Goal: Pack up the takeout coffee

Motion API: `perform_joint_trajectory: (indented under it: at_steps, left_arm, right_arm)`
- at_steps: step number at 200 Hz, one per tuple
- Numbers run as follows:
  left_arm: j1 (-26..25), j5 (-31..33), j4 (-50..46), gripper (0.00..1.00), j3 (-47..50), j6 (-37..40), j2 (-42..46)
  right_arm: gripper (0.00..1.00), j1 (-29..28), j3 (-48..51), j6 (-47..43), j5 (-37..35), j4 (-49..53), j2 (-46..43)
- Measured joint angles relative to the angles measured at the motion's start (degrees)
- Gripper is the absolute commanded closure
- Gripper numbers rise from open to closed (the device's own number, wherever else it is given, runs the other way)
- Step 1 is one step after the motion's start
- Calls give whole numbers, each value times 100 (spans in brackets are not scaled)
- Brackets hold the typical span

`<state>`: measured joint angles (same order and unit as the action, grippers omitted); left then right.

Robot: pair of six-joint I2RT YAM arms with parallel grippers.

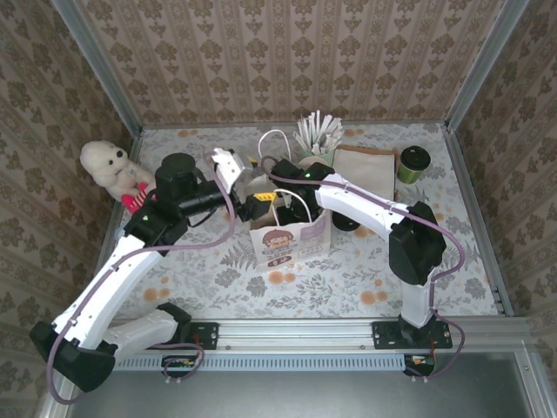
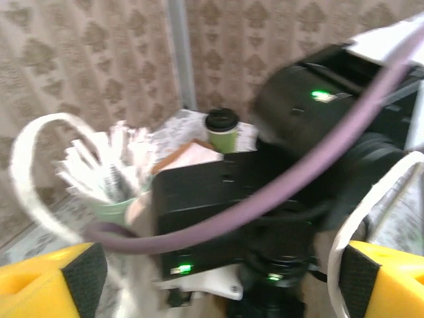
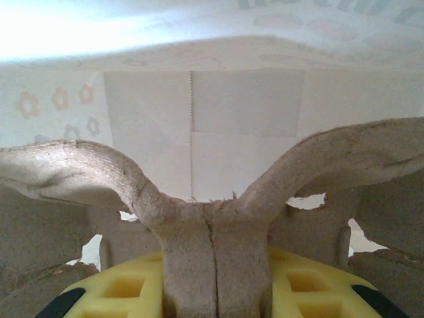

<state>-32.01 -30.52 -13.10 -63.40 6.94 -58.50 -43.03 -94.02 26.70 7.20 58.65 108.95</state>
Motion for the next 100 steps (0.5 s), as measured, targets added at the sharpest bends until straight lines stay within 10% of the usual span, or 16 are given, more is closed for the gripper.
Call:
perform_joint_trajectory:
  at_steps: [100]
  left_arm:
    - [723, 492, 584, 9, -866, -1327, -1215]
  right_arm:
    - [70, 0, 275, -162, -66, -417, -11]
